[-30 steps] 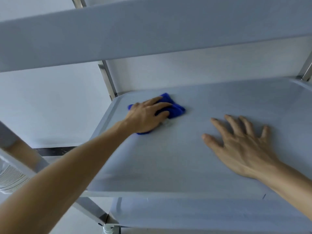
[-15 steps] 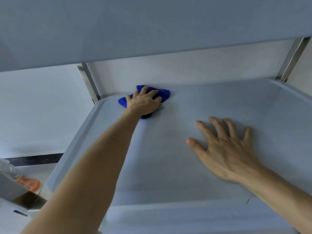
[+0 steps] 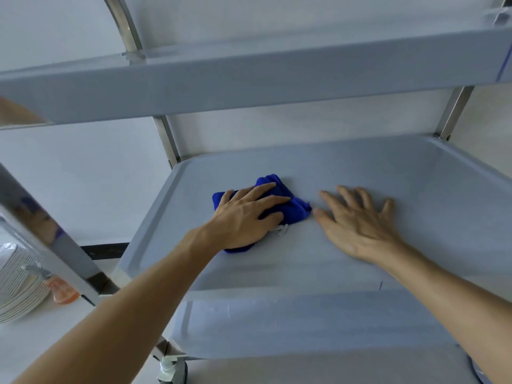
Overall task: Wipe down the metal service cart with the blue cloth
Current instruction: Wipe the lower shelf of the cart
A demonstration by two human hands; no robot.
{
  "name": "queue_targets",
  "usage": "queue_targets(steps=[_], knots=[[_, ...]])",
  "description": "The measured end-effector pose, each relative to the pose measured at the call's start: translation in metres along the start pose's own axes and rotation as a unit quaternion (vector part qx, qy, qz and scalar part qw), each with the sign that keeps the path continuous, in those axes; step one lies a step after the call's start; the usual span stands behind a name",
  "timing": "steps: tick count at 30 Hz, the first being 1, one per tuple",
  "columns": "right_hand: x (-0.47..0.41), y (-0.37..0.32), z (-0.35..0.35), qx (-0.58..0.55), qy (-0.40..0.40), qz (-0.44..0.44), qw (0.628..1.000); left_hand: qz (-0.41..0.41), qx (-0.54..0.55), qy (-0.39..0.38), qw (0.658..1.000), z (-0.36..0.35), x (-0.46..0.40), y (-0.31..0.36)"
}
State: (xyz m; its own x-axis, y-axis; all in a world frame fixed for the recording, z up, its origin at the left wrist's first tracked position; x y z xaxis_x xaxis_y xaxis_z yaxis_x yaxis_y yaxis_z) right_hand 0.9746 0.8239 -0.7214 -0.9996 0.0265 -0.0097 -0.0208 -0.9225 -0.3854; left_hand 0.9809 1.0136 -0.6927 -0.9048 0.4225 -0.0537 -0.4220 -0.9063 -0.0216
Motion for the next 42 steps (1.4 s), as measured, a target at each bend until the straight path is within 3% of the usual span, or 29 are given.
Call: queue_targets(steps=[8,11,13,15,17,21,24,26,28,32,36,38,42], knots=[[0.003,-0.001,0.01,-0.03,0.021,-0.005,0.999,-0.101,0.051,0.006,0.994,0.011,0.097,0.026],[0.007,-0.005,0.013,-0.031,0.032,0.002,0.999,-0.073,0.203,0.029,0.976,0.017,0.104,0.011],[0.012,-0.012,0.025,-0.059,0.072,0.025,0.995,0.013,0.369,0.071,0.927,0.019,0.102,-0.018],[0.022,-0.027,0.042,-0.106,0.131,0.089,0.982,0.079,0.497,0.145,0.852,0.021,0.105,-0.045],[0.035,-0.049,0.051,-0.168,0.159,0.16,0.96,0.101,0.539,0.191,0.814,0.021,0.11,-0.057],[0.051,-0.131,0.032,-0.258,0.037,0.232,0.937,0.083,0.488,0.23,0.838,0.021,0.113,-0.058],[0.069,-0.181,-0.011,-0.16,-0.086,0.245,0.952,0.059,0.554,0.291,0.778,0.027,0.119,-0.069],[0.082,-0.193,-0.034,-0.063,-0.103,0.265,0.957,0.064,0.596,0.314,0.736,0.028,0.121,-0.078],[0.09,-0.193,-0.041,-0.027,-0.083,0.274,0.958,0.07,0.588,0.322,0.739,0.03,0.122,-0.08],[0.108,-0.195,-0.04,-0.015,-0.04,0.35,0.936,0.091,0.519,0.319,0.788,0.03,0.124,-0.077],[0.124,-0.19,-0.035,0.009,0.035,0.419,0.907,0.116,0.297,0.382,0.867,0.045,0.137,-0.053],[0.129,-0.185,-0.032,0.018,0.067,0.431,0.9,0.124,0.207,0.418,0.876,0.051,0.146,-0.039],[0.132,-0.15,-0.021,0.041,0.101,0.426,0.898,0.14,0.171,0.436,0.872,0.053,0.15,-0.035]])
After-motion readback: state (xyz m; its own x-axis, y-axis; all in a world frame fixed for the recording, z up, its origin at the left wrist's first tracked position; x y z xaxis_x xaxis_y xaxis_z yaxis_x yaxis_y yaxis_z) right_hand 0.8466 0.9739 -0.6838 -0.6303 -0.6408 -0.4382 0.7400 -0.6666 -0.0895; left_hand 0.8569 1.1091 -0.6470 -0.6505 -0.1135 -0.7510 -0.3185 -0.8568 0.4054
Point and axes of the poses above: each hand's wrist, its own x-axis away from the middle knuckle, its own z-axis out of the back of the hand, y = z × x, the point moved 10 cm from there along -x, towards the middle knuckle, and after that the axes turned 13 degrees about -x, right-handed, at the moved point
